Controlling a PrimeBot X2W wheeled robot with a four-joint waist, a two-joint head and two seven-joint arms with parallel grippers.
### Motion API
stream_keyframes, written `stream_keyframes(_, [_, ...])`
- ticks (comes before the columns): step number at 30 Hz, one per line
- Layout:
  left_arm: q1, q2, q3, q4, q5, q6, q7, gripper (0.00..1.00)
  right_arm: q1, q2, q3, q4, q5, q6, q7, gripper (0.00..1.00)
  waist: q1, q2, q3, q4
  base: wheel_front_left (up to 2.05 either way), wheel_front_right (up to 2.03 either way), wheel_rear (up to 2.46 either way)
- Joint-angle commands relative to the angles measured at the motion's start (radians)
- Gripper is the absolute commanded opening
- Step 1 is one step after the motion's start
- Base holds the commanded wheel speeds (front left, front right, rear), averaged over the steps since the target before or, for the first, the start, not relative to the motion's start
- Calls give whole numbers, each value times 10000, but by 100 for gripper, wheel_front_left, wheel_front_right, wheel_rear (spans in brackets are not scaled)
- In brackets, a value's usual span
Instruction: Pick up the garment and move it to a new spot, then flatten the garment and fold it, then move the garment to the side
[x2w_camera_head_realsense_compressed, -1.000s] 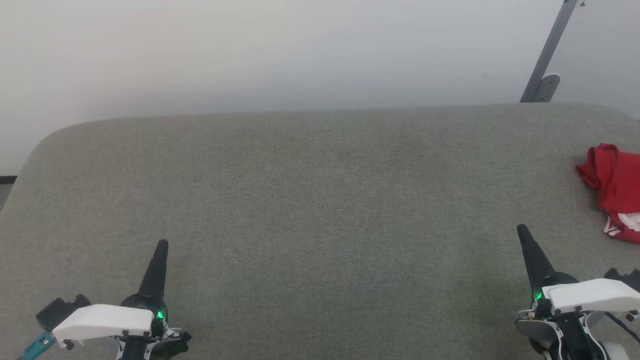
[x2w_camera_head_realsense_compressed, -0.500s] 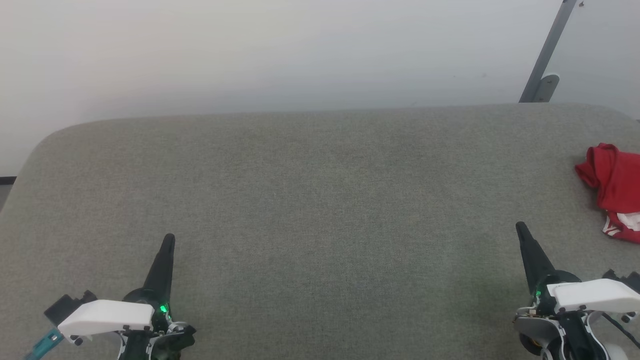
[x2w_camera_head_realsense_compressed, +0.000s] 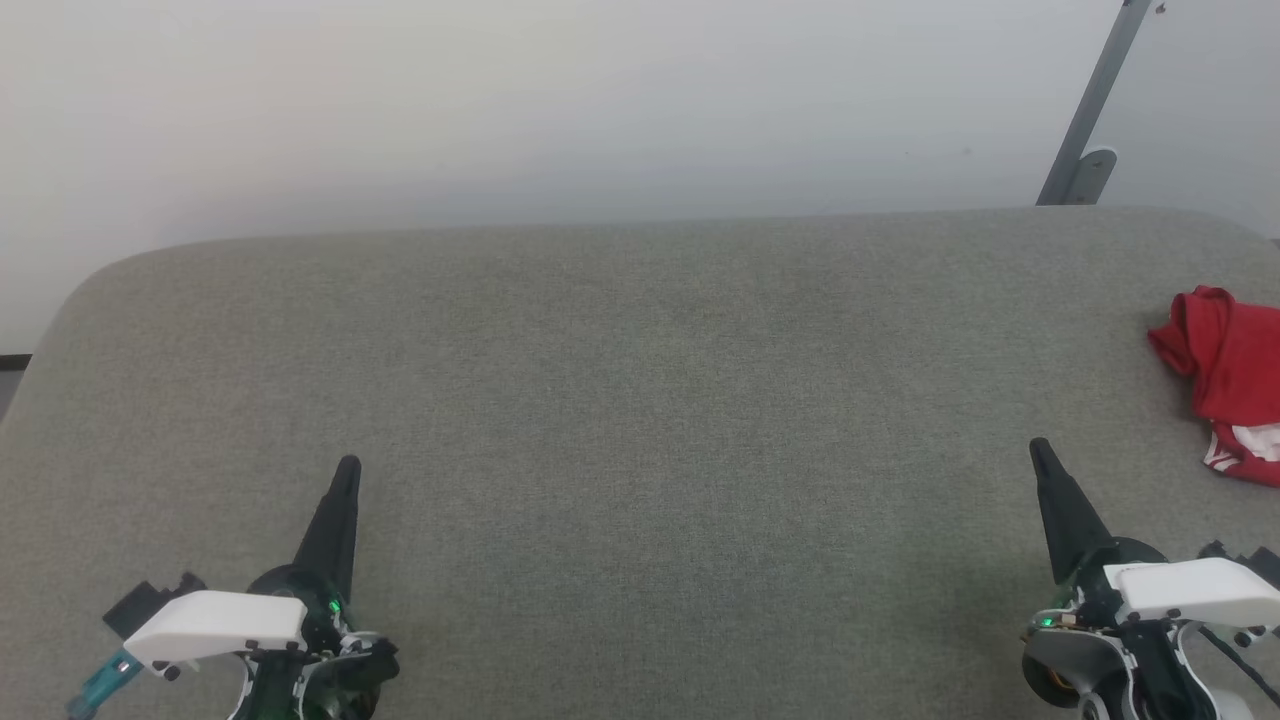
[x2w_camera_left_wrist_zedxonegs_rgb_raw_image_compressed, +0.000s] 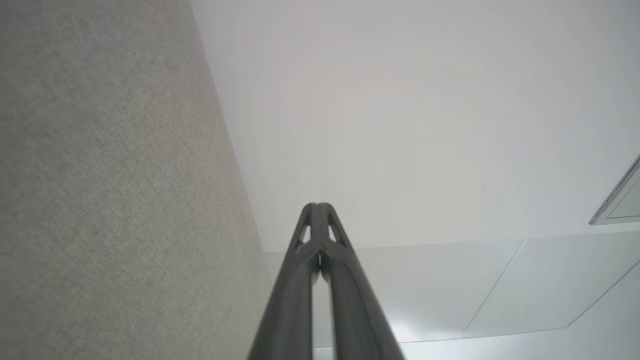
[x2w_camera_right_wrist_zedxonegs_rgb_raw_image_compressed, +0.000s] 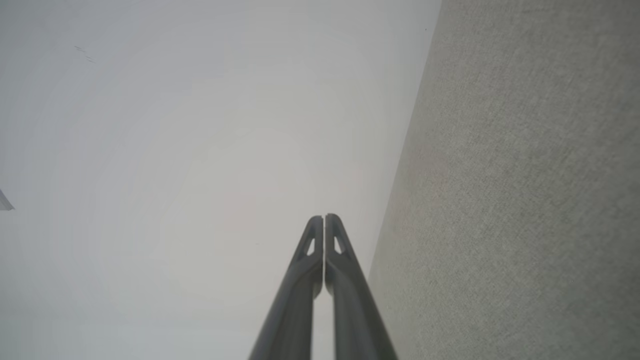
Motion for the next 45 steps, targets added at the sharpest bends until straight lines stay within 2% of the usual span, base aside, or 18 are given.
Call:
stream_keyframes(1, [-146,-35,-2,-7,-258,-28,75,0,-38,75,-57,-84,167,0,67,0,0,0,-1,-2,0,0,0])
stream_keyframes(45, [-170,-63,-7,1,-366,-28,120,0,-32,99,-62,-86,310,0,99,0,0,0,-3,-6,0,0,0])
